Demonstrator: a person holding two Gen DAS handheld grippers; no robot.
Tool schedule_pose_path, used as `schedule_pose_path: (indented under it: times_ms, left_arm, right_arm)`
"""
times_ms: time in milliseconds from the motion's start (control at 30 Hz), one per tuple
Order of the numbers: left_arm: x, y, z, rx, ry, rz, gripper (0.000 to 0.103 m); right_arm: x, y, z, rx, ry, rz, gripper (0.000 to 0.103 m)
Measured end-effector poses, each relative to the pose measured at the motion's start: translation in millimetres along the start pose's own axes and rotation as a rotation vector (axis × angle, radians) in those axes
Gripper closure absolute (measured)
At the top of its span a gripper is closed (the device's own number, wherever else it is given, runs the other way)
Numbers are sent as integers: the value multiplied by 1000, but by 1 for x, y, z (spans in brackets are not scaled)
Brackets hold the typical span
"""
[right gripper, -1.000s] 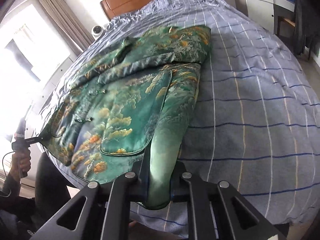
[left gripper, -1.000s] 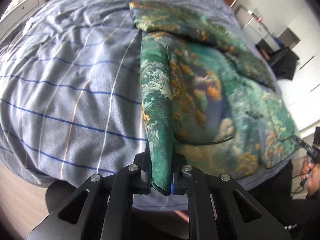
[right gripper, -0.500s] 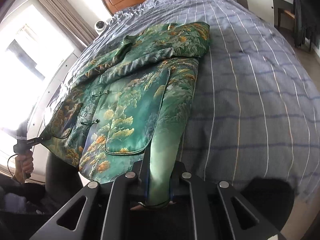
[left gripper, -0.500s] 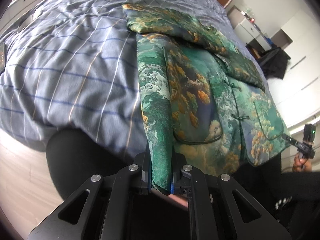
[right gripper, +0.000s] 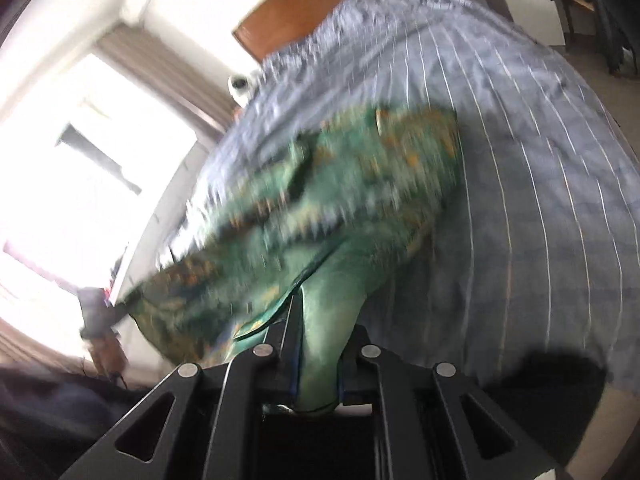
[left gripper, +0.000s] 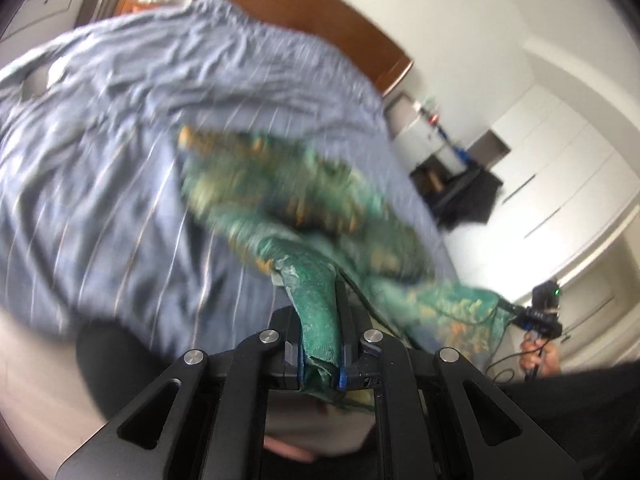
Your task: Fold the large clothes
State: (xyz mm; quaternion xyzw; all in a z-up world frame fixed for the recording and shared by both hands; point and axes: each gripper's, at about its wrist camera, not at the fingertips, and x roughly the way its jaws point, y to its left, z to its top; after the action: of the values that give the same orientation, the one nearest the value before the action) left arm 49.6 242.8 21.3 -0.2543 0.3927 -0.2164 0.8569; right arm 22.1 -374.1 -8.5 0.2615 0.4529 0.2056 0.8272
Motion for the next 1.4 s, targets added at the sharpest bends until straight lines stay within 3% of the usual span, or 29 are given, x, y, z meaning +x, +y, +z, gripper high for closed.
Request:
schedule_pose_path:
  times_ms: [133, 333, 533, 633, 733, 767, 800, 833, 867, 900, 967, 1067, 1133, 1167, 1200, 1233, 1267, 1300, 1400]
  left_arm:
    - [50, 0, 65, -16, -78, 29, 94]
    - [122, 24, 128, -54, -78, 123, 94]
    - [180, 38, 145, -16, -8, 257, 90]
    - [205, 43, 147, 10, 68, 293, 79]
    - [206, 49, 150, -10, 84, 243, 45]
    - [199, 50, 151, -19, 59, 236, 22]
    - [190, 51, 151, -23, 26, 231, 7]
    - [178, 53, 151, -17, -13, 221, 5]
    - [174, 54, 151, -9, -20, 217, 5]
    - [172, 56, 150, 7, -9, 217, 5]
    - [181, 59, 144, 53, 60, 231, 5]
    - [215, 59, 135, 114, 171, 269, 7]
    - [237, 54, 132, 154, 197, 316, 25]
    - [243, 53, 132, 154, 208, 331, 48]
    - [249, 53, 133, 146, 217, 366, 85]
    - [252, 55, 134, 118, 219, 404, 90]
    - [250, 56, 135, 93, 207, 404, 92]
    - [245, 55, 137, 84, 190, 407, 94]
    - [217, 42, 149, 88, 98, 409, 95]
  right_arm:
    - [20, -9, 58, 16, -82, 7, 91]
    - [84, -35, 140, 77, -113, -26, 91]
    - [143, -74, 173, 148, -119, -111, 91]
    - [171, -94, 177, 211, -99, -119, 89]
    - [190, -111, 180, 287, -55, -85, 70]
    - [191, -115, 182, 315, -58, -28, 57]
    - [189, -115, 183, 327, -63, 14, 46]
    - [185, -115, 185, 327, -64, 57, 37]
    - [181, -113, 187, 312, -73, 84, 20]
    - [176, -109, 188, 293, -85, 81, 11]
    - [167, -101, 192, 221, -99, 25, 9]
    - [177, -83, 195, 52, -21, -98, 9]
    - [196, -69, 190, -79, 38, -201, 9]
    - [206, -63, 188, -131, 50, -261, 9]
    - [213, -60, 187, -164, 51, -310, 11]
    - [218, -58, 186, -175, 43, -339, 16]
    - [219, -59, 185, -166, 36, -370, 60]
    - [219, -60, 186, -149, 32, -409, 91]
    - [204, -51, 192, -157, -45, -440, 92]
